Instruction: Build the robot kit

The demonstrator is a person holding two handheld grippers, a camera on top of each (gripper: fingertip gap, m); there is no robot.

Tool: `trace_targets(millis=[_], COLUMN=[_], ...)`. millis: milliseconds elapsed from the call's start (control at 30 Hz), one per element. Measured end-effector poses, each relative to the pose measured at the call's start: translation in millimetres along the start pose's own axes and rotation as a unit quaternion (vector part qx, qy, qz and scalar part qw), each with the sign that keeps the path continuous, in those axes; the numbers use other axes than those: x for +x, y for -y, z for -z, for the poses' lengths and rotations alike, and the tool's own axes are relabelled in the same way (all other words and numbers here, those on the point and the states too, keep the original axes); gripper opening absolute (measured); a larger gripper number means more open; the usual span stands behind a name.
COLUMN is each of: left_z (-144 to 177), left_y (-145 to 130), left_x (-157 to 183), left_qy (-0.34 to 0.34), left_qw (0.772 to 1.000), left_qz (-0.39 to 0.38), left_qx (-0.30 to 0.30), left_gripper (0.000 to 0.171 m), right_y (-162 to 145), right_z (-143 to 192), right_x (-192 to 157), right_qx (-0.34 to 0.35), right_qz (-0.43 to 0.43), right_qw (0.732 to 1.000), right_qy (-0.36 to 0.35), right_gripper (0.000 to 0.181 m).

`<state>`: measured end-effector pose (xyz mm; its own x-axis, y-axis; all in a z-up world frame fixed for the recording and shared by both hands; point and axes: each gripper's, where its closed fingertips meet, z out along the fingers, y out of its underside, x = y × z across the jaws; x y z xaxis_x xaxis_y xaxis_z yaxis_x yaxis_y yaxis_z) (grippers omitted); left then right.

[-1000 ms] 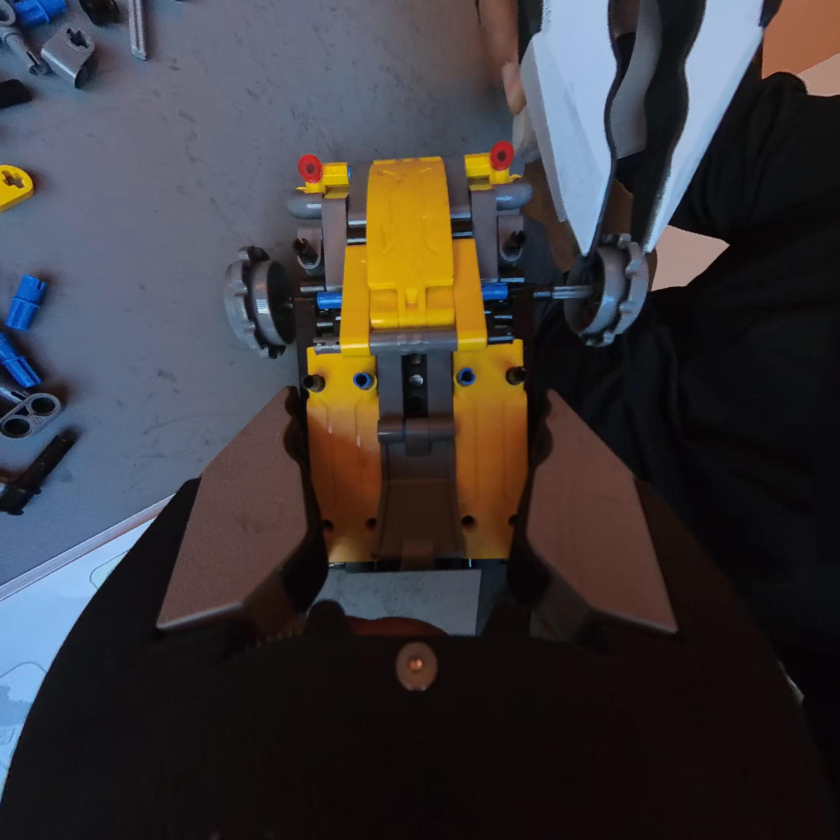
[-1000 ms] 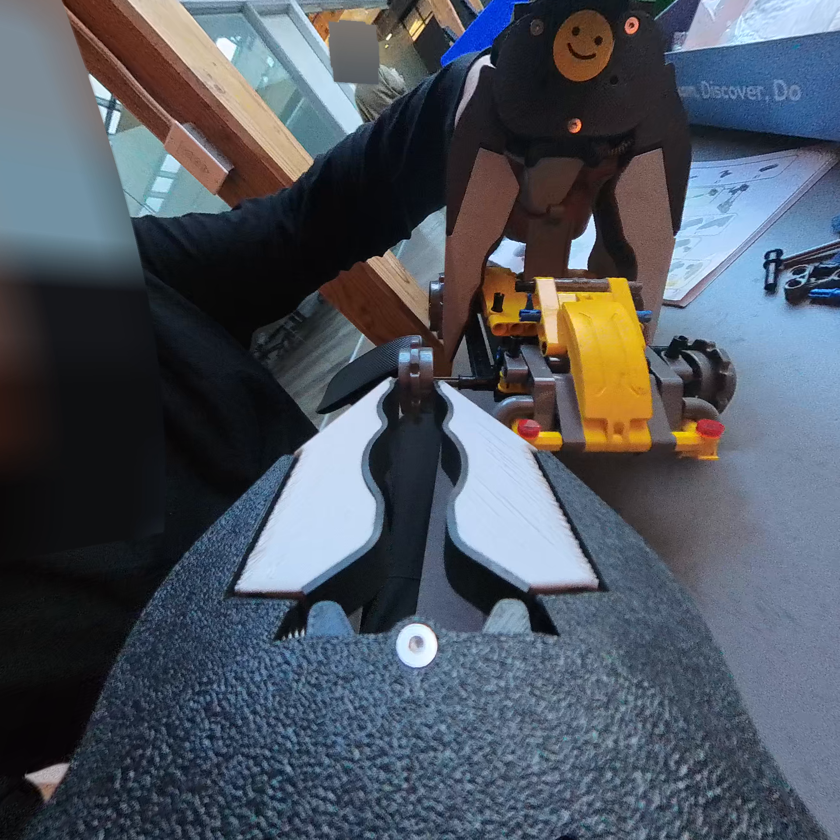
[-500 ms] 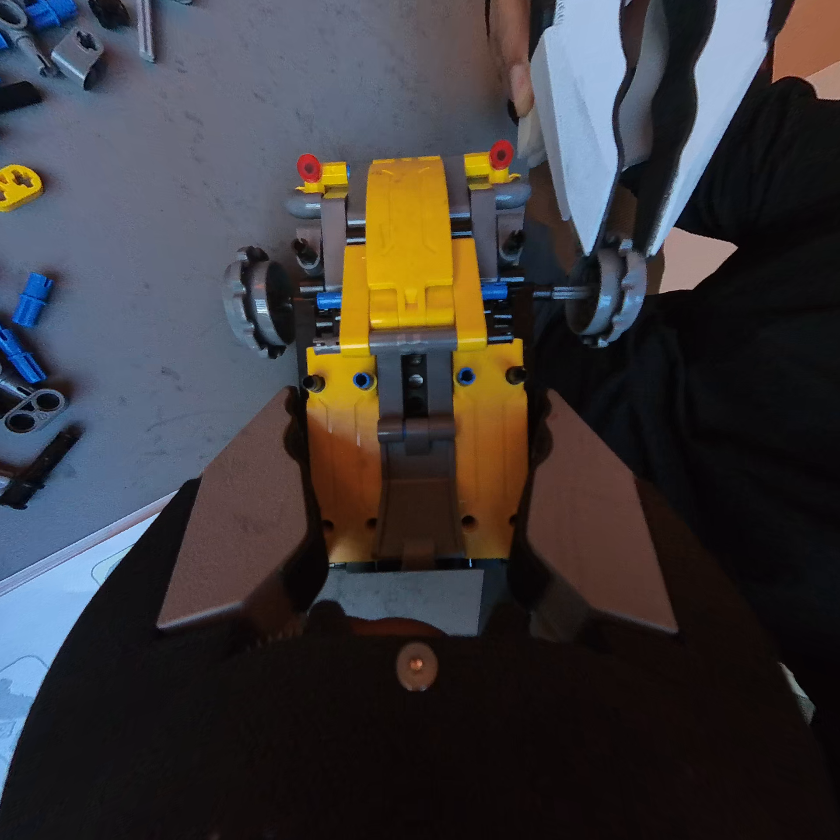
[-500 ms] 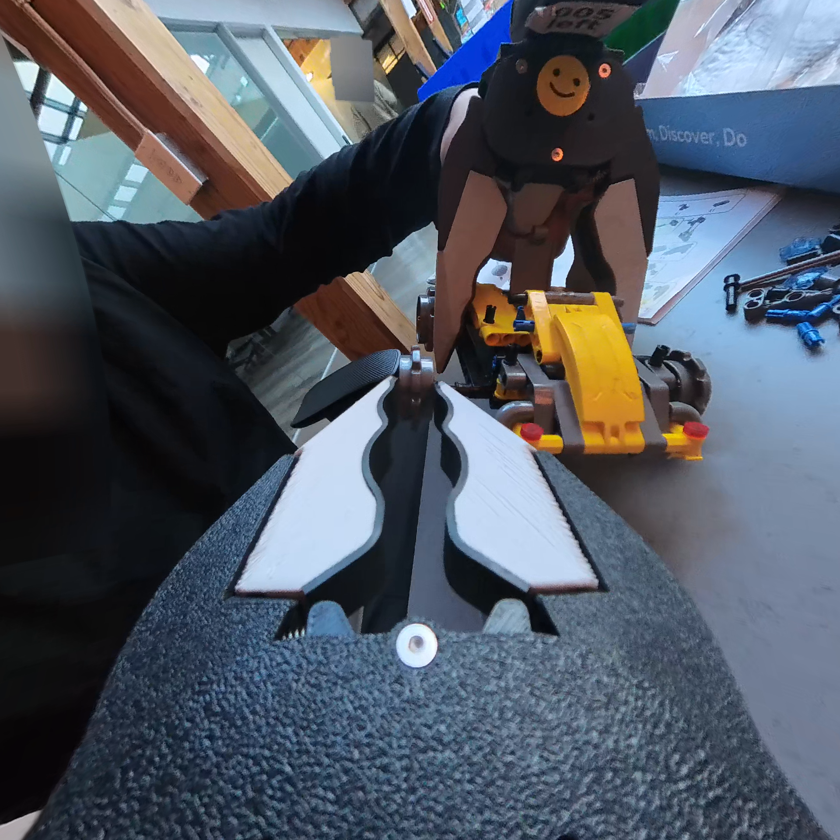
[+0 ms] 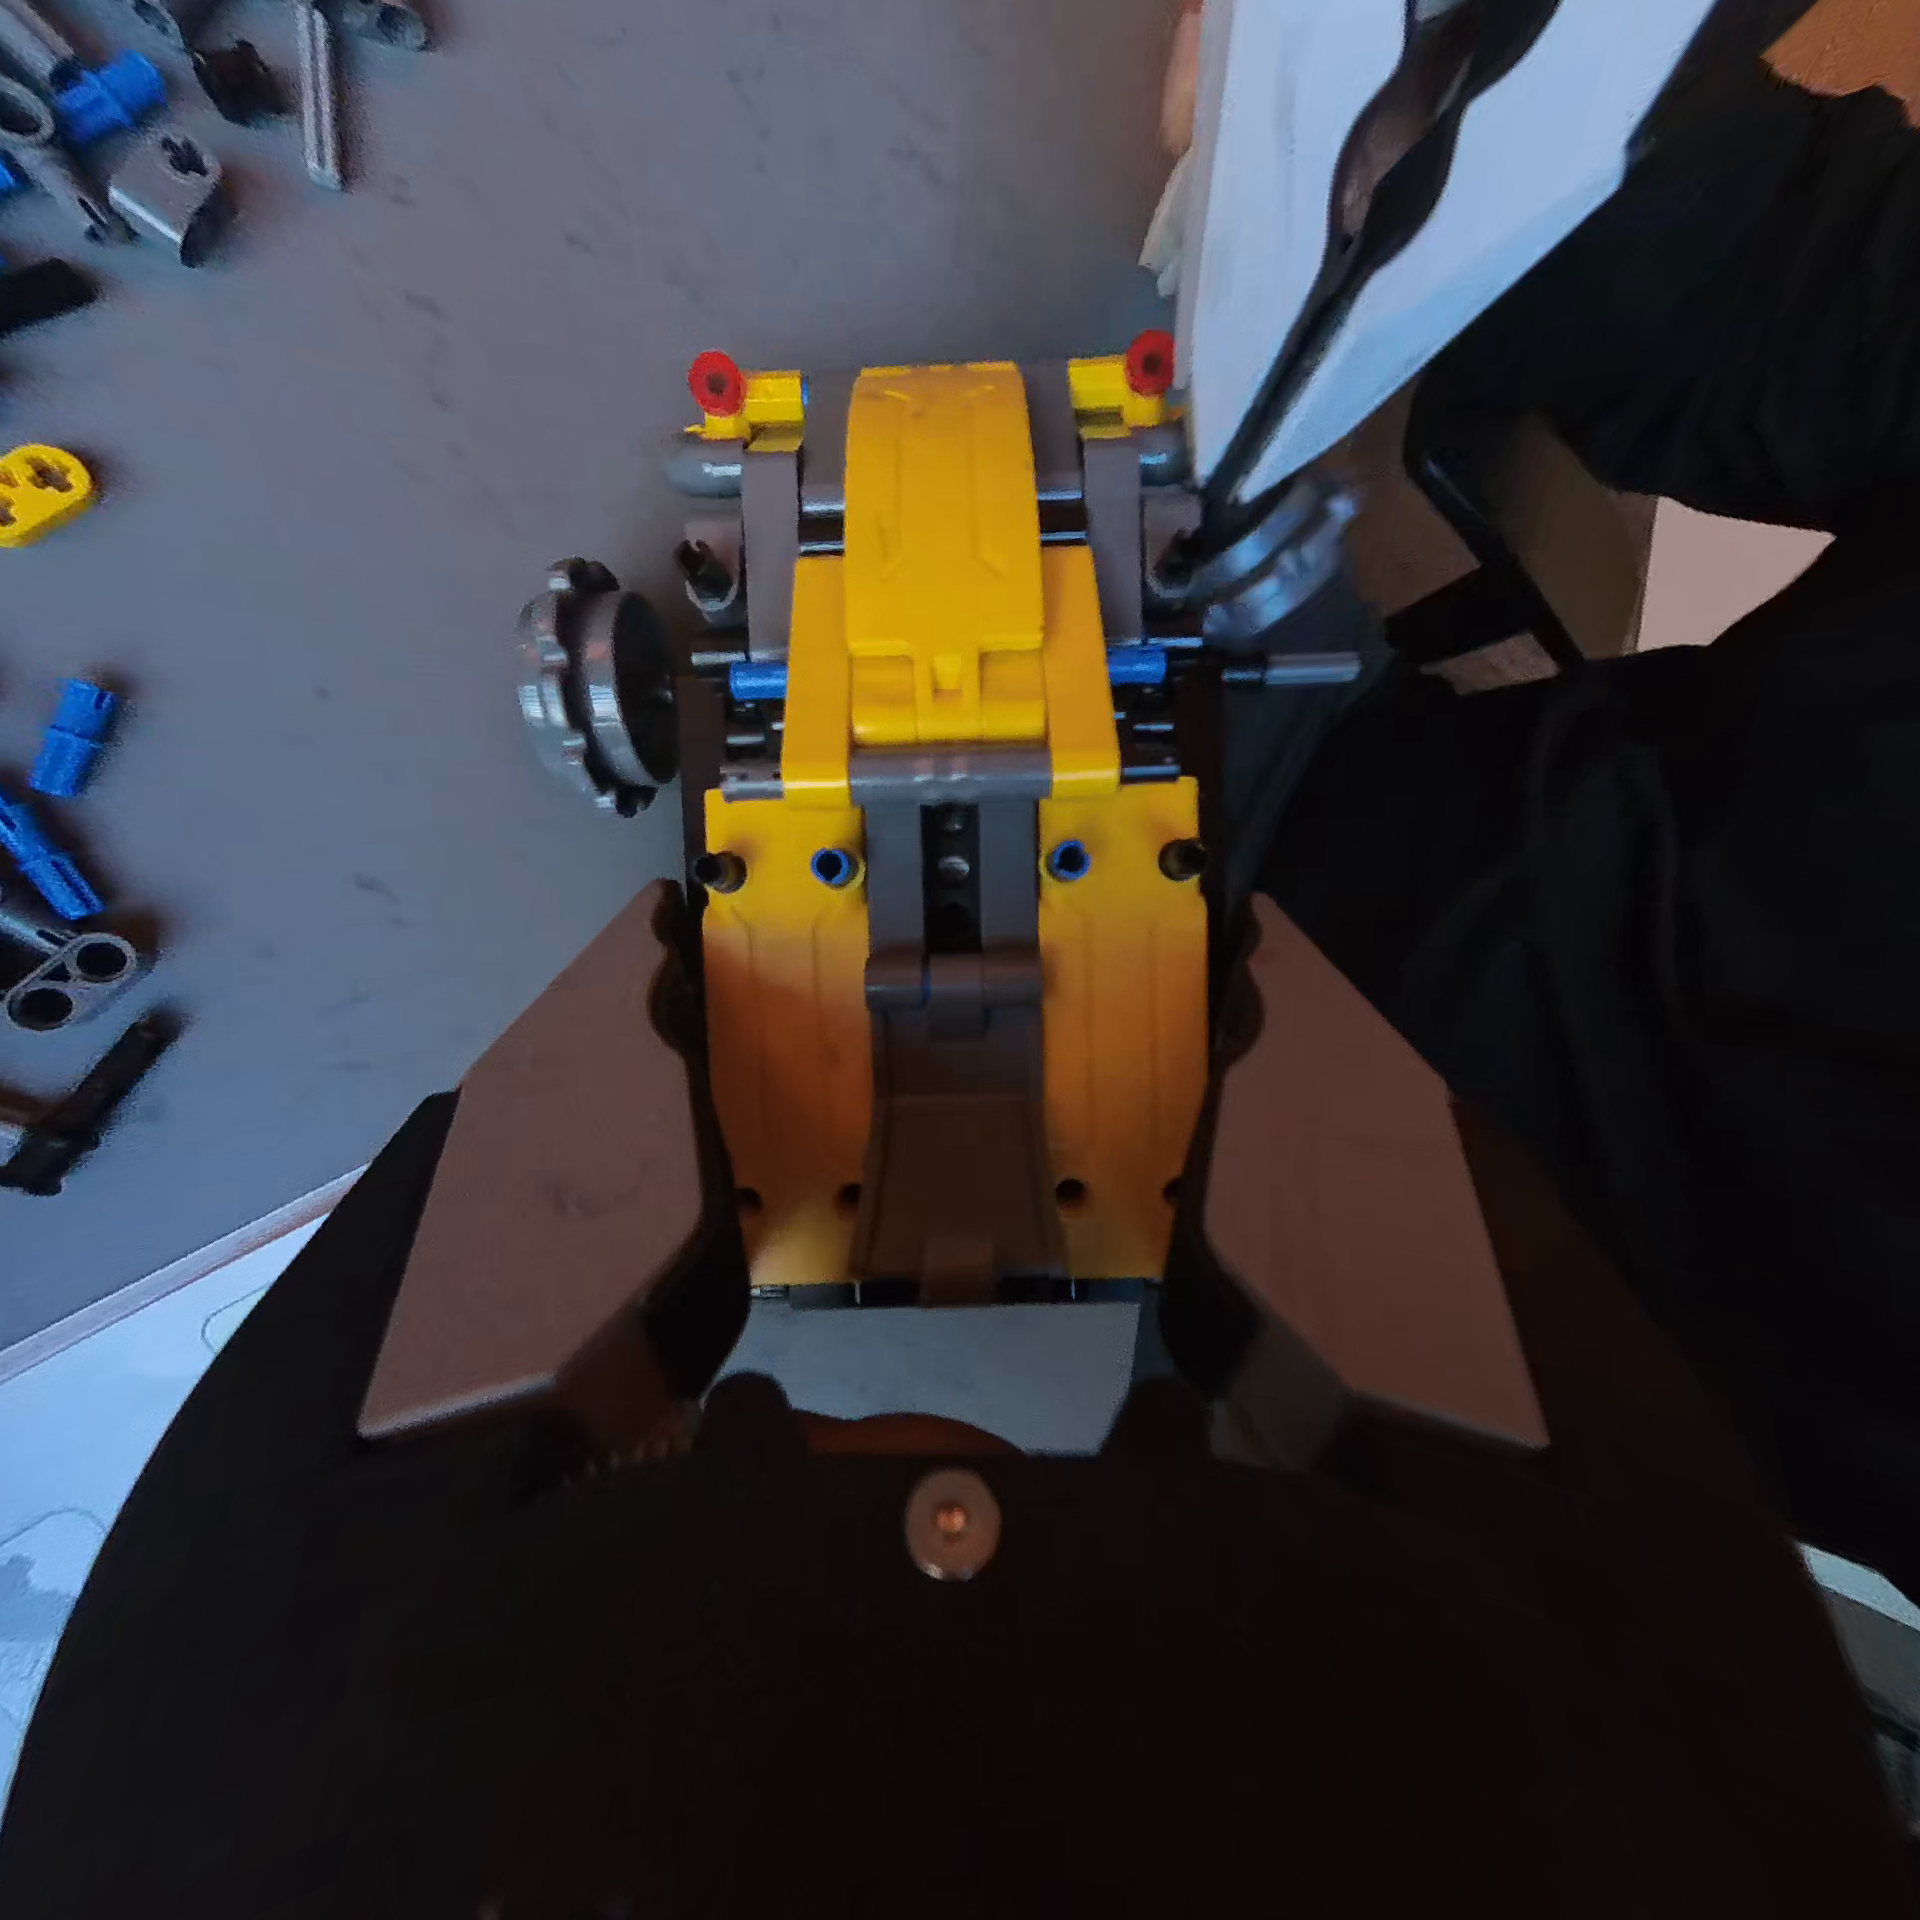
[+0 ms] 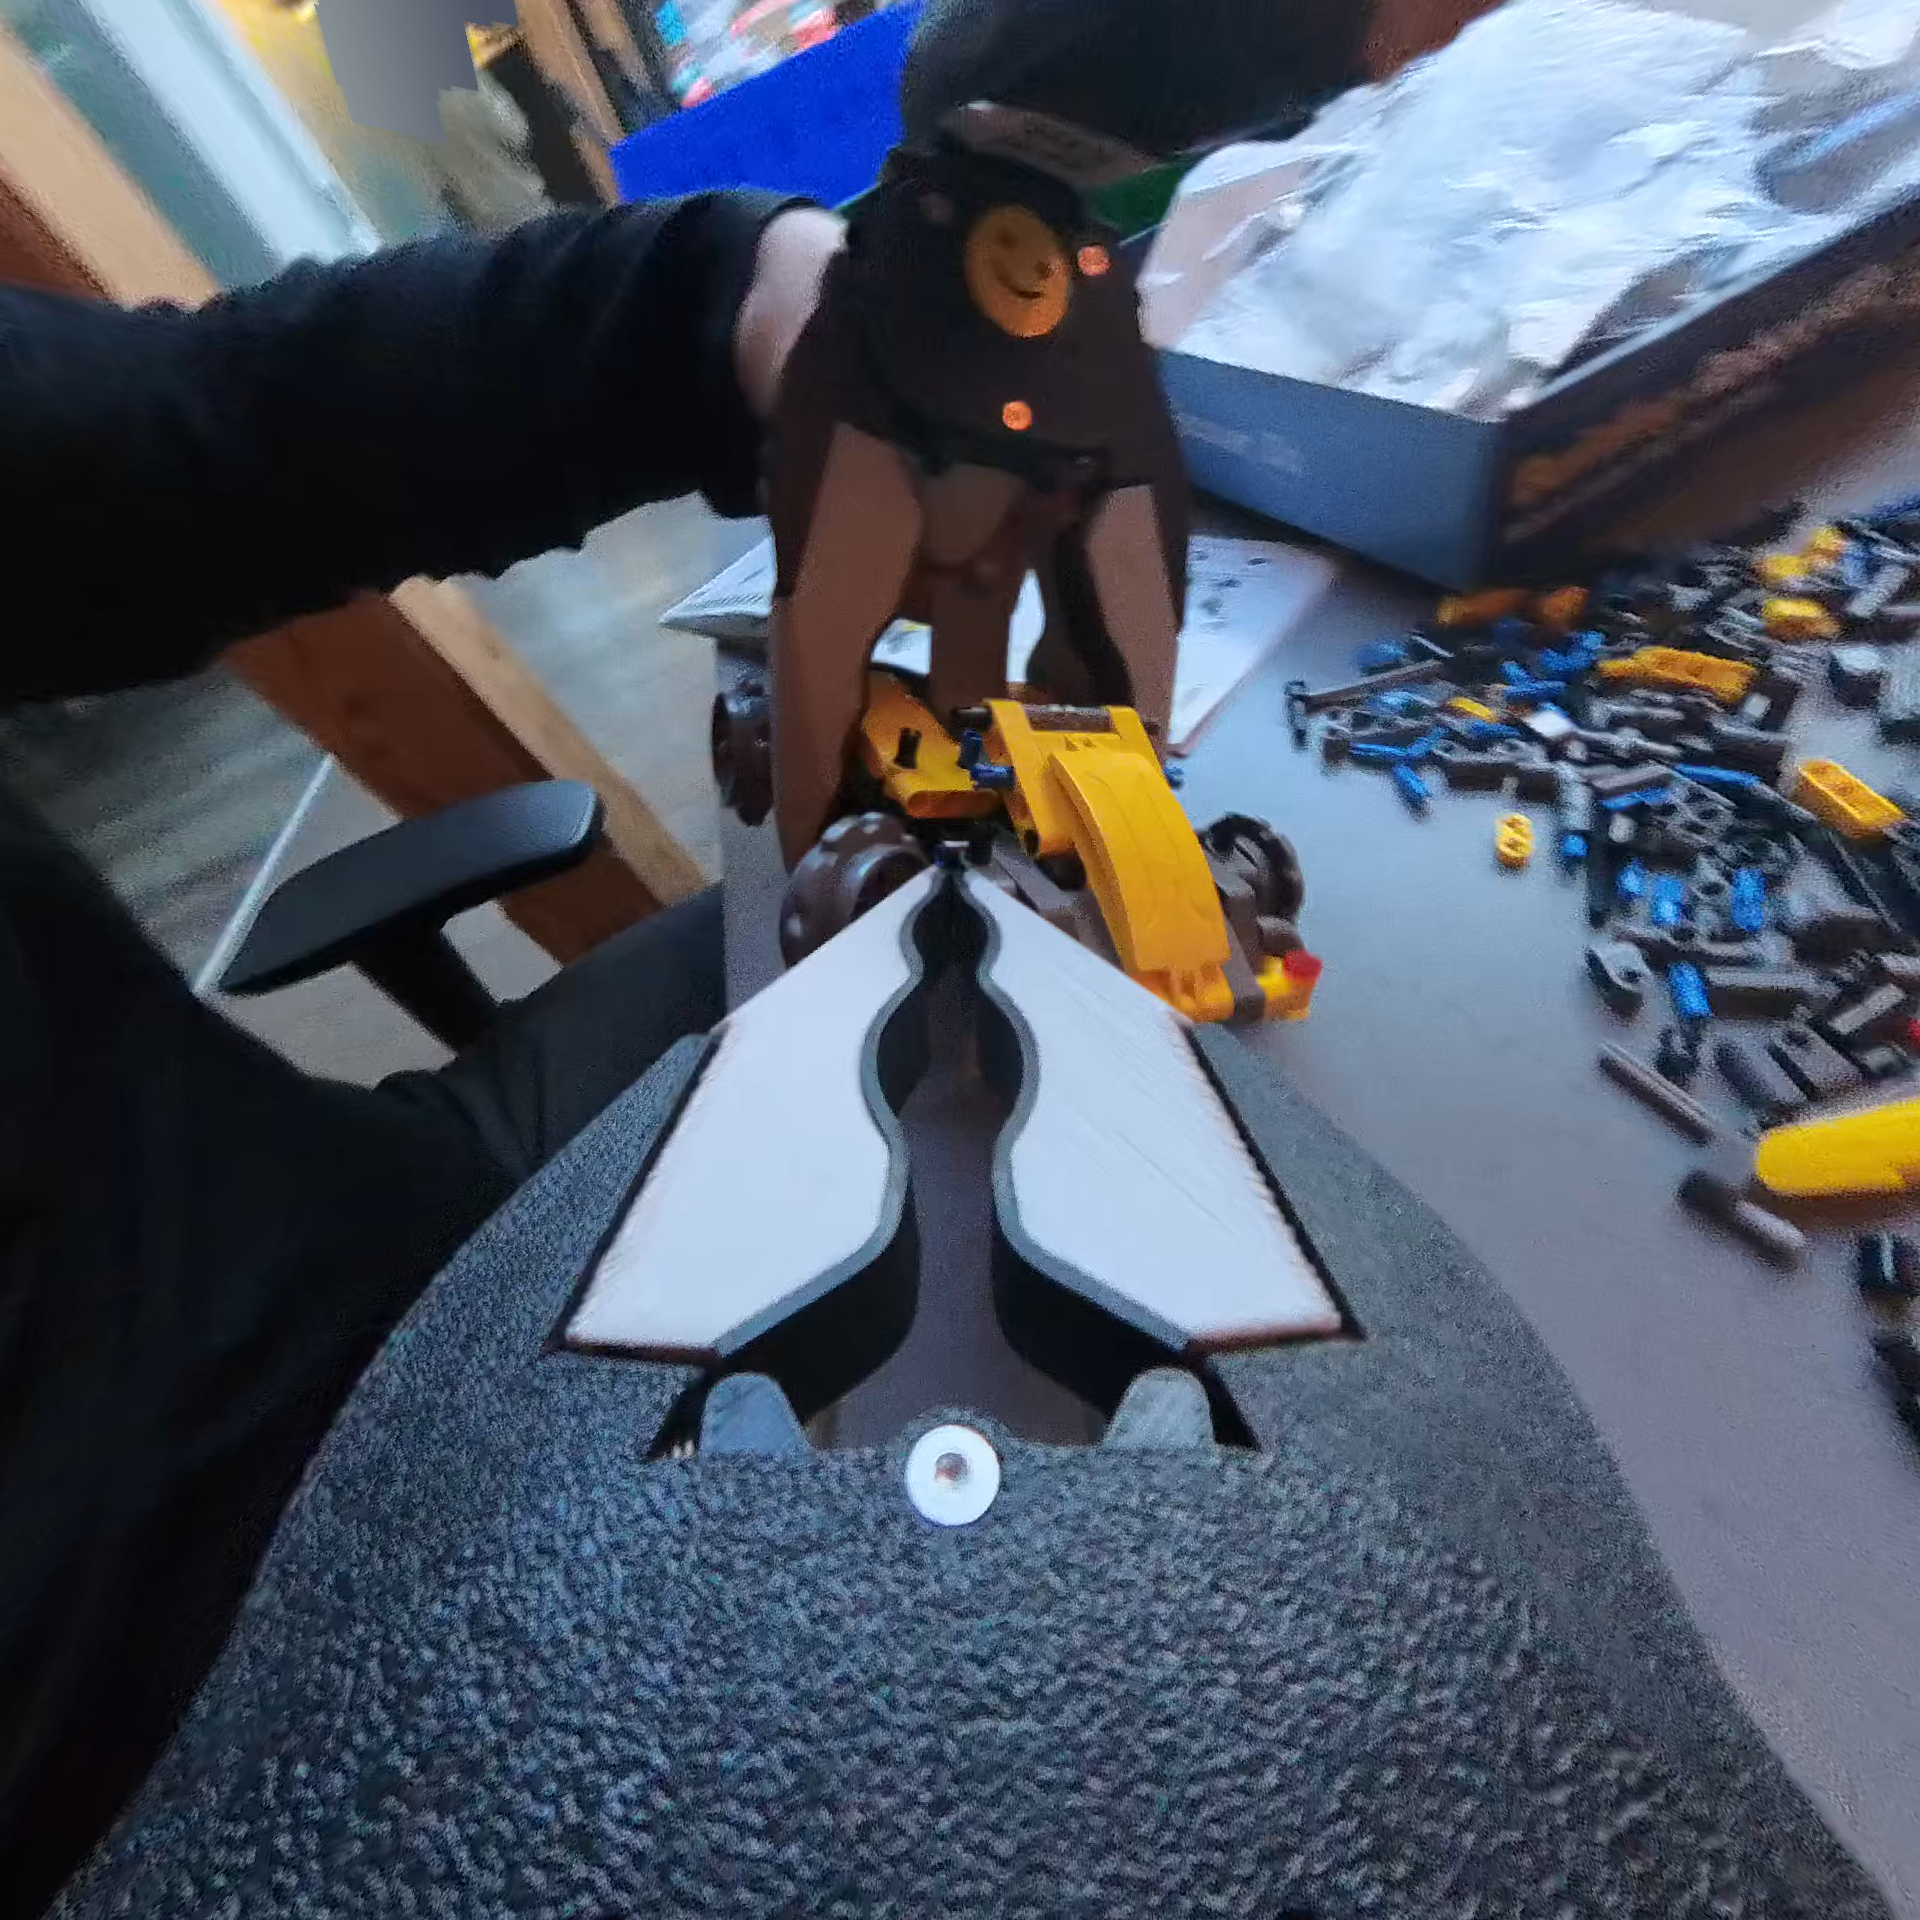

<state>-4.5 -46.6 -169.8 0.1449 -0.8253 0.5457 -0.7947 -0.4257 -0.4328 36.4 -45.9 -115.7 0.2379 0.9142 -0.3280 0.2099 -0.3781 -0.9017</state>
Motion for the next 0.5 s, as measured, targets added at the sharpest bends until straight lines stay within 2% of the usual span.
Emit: trace_targets(millis=[133, 233, 300, 433, 467, 500], left_z=[0, 3, 4, 6, 6, 5], left_y=[2, -1, -4, -18, -16, -16], left_x=[-7, -22, -32, -55, -55, -54], left_qy=[0.039, 0.109, 0.164, 0.297, 0.309, 0.311], left_qw=[0.999, 0.994, 0.986, 0.953, 0.948, 0.948], left_qz=[0.004, -0.006, -0.015, -0.064, -0.071, -0.073], left_qx=[0.011, 0.014, 0.02, -0.018, -0.011, -0.007], left_gripper=[0.098, 0.098, 0.098, 0.099, 0.099, 0.099], right_y=[-5, -14, -21, -46, -64, -85], right_z=[9, 24, 38, 51, 54, 60], right_x=[5, 18, 15, -51, -59, -57], right_qx=[0.022, 0.017, 0.018, -0.03, -0.063, -0.105], right_qz=[-0.027, -0.028, -0.032, -0.023, -0.005, 0.015], right_qw=[0.999, 0.997, 0.996, 0.998, 0.995, 0.987], right_qy=[-0.013, -0.071, -0.088, -0.05, -0.075, -0.118], right_gripper=[0.0, 0.0, 0.0, 0.049, 0.057, 0.057])
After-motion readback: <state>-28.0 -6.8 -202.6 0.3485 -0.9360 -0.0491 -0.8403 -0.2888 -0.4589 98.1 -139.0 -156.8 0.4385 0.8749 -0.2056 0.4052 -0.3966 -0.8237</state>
